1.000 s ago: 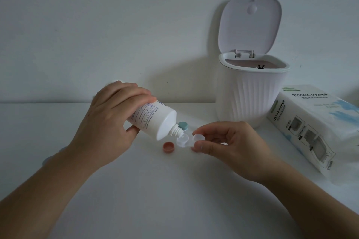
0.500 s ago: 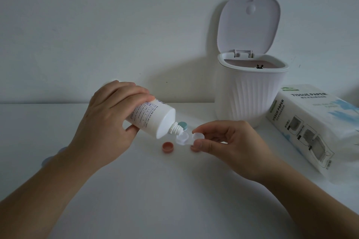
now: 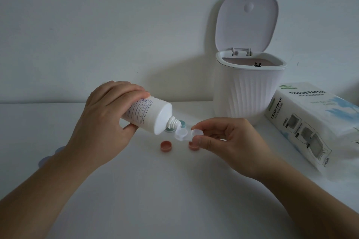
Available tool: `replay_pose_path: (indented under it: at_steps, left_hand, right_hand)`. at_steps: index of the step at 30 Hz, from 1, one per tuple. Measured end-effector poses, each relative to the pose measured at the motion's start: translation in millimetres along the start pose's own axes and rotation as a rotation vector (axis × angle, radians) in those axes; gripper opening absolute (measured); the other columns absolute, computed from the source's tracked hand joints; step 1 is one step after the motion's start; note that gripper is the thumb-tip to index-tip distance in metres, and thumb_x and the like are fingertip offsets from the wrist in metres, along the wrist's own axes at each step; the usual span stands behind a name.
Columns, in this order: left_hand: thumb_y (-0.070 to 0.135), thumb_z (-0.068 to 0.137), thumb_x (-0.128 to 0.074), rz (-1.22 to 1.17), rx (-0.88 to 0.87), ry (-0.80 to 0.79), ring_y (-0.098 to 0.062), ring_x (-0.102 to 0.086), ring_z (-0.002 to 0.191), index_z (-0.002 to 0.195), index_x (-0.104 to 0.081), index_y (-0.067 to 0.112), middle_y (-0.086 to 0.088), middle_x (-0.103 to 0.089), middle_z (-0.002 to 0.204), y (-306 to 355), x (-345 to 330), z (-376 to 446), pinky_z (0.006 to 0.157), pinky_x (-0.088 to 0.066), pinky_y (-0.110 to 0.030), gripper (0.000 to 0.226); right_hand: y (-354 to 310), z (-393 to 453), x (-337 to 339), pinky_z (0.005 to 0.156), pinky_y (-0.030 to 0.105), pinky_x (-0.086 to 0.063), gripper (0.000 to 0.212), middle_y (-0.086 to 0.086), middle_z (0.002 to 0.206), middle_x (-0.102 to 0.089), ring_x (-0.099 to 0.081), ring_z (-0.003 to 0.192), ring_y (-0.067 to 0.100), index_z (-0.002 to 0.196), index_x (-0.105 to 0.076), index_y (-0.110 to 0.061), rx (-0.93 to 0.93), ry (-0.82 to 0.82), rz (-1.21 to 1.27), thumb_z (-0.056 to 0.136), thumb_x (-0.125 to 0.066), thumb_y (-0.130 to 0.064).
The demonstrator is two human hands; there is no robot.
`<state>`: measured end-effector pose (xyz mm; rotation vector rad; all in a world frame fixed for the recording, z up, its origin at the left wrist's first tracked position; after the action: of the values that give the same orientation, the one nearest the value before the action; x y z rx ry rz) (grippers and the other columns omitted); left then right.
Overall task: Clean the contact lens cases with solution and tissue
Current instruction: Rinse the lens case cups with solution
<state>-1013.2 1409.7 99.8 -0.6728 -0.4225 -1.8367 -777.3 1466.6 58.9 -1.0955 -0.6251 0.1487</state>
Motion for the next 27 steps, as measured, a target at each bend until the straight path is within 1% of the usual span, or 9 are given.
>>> replay_pose_path:
  at_steps: [5, 9, 11, 13, 15, 18, 19, 22, 27]
  left_hand:
    - [0.0, 0.065, -0.089, -0.025, 0.016, 0.011, -0.033, -0.057, 0.119, 0.122, -0.067, 0.011, -0.002, -0.066, 0.127, -1.1, 0.8, 0.0, 0.103, -0.043, -0.051, 0.062]
    - [0.003, 0.068, -0.089, -0.084, 0.059, 0.026, -0.03, -0.056, 0.119, 0.124, -0.066, 0.011, -0.001, -0.065, 0.126, 0.1, 2.5, -1.0, 0.1, -0.045, -0.051, 0.061]
    - [0.003, 0.066, -0.092, -0.12, 0.099, 0.034, -0.027, -0.055, 0.119, 0.125, -0.066, 0.011, 0.0, -0.065, 0.125, 1.5, 3.3, -1.5, 0.098, -0.047, -0.051, 0.065]
    - [0.007, 0.064, -0.094, -0.157, 0.148, 0.041, -0.021, -0.054, 0.118, 0.125, -0.065, 0.012, 0.005, -0.063, 0.125, 1.9, 4.8, -2.7, 0.099, -0.047, -0.043, 0.068]
    - [0.011, 0.064, -0.094, -0.205, 0.214, 0.035, -0.011, -0.051, 0.117, 0.127, -0.064, 0.017, 0.013, -0.06, 0.124, 0.1, 5.3, -5.0, 0.1, -0.043, -0.028, 0.07]
    - [0.018, 0.066, -0.092, -0.328, 0.362, 0.038, 0.001, -0.051, 0.114, 0.124, -0.061, 0.037, 0.03, -0.06, 0.119, -8.0, 5.5, -10.4, 0.091, -0.033, -0.001, 0.069]
    - [0.021, 0.067, -0.092, -0.372, 0.414, 0.044, 0.006, -0.051, 0.114, 0.122, -0.059, 0.042, 0.034, -0.06, 0.118, -11.2, 4.7, -12.3, 0.088, -0.032, 0.003, 0.068]
    - [0.026, 0.069, -0.092, -0.466, 0.532, 0.048, 0.012, -0.055, 0.112, 0.124, -0.059, 0.044, 0.034, -0.063, 0.117, -20.3, 0.8, -16.5, 0.086, -0.039, -0.006, 0.067]
    - [0.038, 0.062, -0.089, -0.626, 0.672, 0.045, 0.006, -0.066, 0.106, 0.124, -0.062, 0.039, 0.029, -0.07, 0.113, -26.7, -7.9, -19.9, 0.088, -0.05, -0.025, 0.068]
  right_hand:
    - [-0.8, 0.7, 0.1, 0.086, 0.032, -0.057, 0.01, -0.006, 0.084, -0.079, -0.075, 0.084, 0.014, 0.097, -0.076, -0.032, 0.008, 0.003, -0.028, 0.087, -0.076, -0.03]
    - [-1.0, 0.5, 1.7, 0.081, 0.021, -0.057, 0.013, -0.009, 0.084, -0.079, -0.075, 0.082, 0.008, 0.098, -0.075, -0.035, 0.016, 0.013, -0.037, 0.086, -0.077, -0.029]
    - [-1.2, 0.4, 1.6, 0.084, 0.025, -0.057, 0.013, -0.007, 0.085, -0.079, -0.075, 0.083, 0.009, 0.098, -0.075, -0.035, 0.015, 0.009, -0.026, 0.086, -0.077, -0.03]
    - [-1.0, 0.4, 1.9, 0.085, 0.029, -0.057, 0.013, -0.007, 0.086, -0.079, -0.075, 0.084, 0.01, 0.099, -0.075, -0.034, 0.015, 0.011, -0.019, 0.086, -0.077, -0.031]
    - [-0.6, 0.6, 1.7, 0.086, 0.03, -0.057, 0.013, -0.007, 0.086, -0.079, -0.075, 0.084, 0.01, 0.099, -0.076, -0.033, 0.017, 0.006, -0.019, 0.086, -0.076, -0.032]
    - [0.7, 0.7, 0.7, 0.087, 0.032, -0.057, 0.013, -0.007, 0.086, -0.079, -0.075, 0.085, 0.01, 0.099, -0.075, -0.034, 0.02, -0.001, -0.017, 0.086, -0.076, -0.032]
    - [1.1, 0.8, 0.4, 0.087, 0.033, -0.056, 0.014, -0.007, 0.086, -0.079, -0.075, 0.085, 0.01, 0.1, -0.076, -0.034, 0.023, -0.001, -0.018, 0.086, -0.077, -0.032]
    - [1.6, 1.3, -0.6, 0.087, 0.037, -0.057, 0.015, -0.008, 0.087, -0.079, -0.074, 0.085, 0.011, 0.099, -0.076, -0.036, 0.027, -0.006, -0.038, 0.084, -0.077, -0.035]
    - [3.5, 2.1, 0.1, 0.079, 0.043, -0.055, 0.026, -0.006, 0.087, -0.069, -0.064, 0.077, 0.014, 0.099, -0.077, -0.039, 0.028, 0.006, -0.171, 0.077, -0.075, -0.052]
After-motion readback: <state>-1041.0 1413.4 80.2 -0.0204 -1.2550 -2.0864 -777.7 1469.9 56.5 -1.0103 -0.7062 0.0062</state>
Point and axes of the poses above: each hand's wrist, its own z-axis towards the middle knuckle, its own x-axis out of the back of the hand, y = z × x, the point moved 6 cm from there along z, towards the middle knuckle
